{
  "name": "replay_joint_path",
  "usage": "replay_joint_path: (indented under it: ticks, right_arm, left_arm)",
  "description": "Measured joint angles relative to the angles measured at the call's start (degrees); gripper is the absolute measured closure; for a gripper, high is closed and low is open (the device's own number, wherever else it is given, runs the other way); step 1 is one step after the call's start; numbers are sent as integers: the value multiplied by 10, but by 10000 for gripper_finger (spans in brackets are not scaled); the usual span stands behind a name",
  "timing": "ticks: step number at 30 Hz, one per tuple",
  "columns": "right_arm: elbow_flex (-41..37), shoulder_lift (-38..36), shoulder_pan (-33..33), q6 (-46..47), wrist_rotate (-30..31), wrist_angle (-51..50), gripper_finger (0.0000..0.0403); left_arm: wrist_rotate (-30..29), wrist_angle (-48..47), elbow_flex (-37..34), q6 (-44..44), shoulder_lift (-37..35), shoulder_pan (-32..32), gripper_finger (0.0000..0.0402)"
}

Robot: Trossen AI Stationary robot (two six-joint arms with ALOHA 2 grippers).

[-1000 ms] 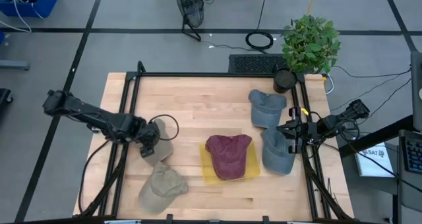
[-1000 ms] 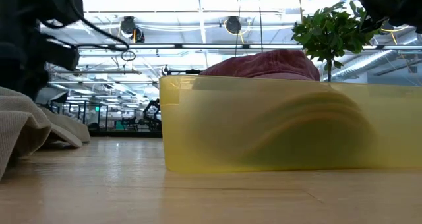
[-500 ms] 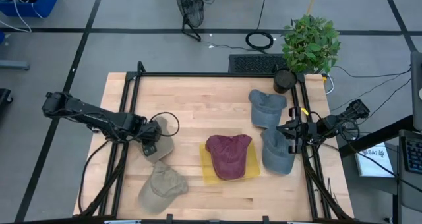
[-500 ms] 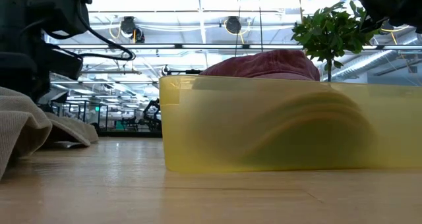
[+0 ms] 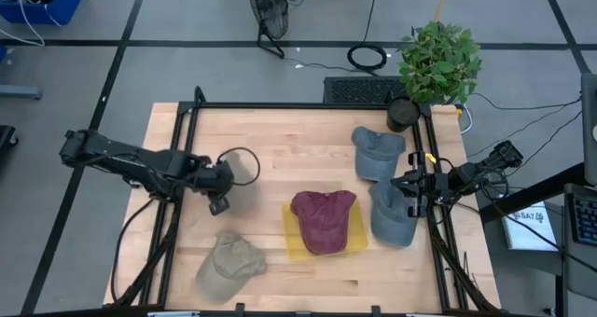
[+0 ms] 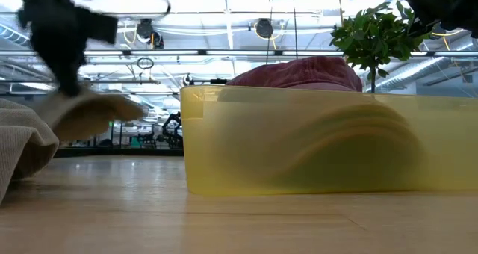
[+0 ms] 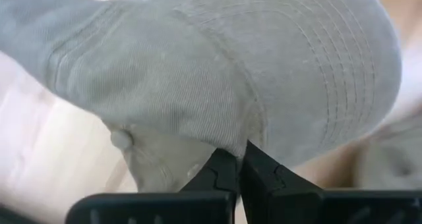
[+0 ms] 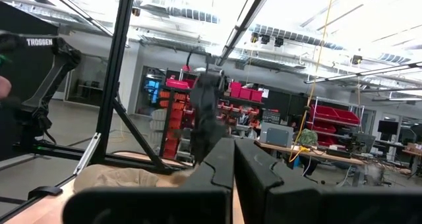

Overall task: Pick and place caps into container
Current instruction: Put the top brown cap into the yellow container

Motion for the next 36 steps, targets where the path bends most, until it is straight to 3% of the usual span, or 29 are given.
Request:
replay_joint_path:
  ticks: [7, 12, 18, 25, 34, 36]
  right_arm:
    - [0, 0, 0, 0, 0, 0, 403]
    - [0, 0, 0, 0, 0, 0, 403]
    - [0, 0, 0, 0, 0, 0, 403]
    - [0, 0, 0, 0, 0, 0, 403]
    - [0, 0, 0, 0, 0, 0, 403]
    - [0, 0, 0, -2, 0, 0, 403]
  left_arm:
    - [-20, 1, 123, 23, 0, 0, 397]
    - [-24, -9, 230, 45, 54, 0, 398]
    - [-42, -22, 400, 134, 196, -5, 399]
    - [-43, -108, 600, 213, 373, -2, 399]
    - [25, -222, 874, 279, 595, -4, 399]
    - [34, -218, 889, 294, 624, -8, 399]
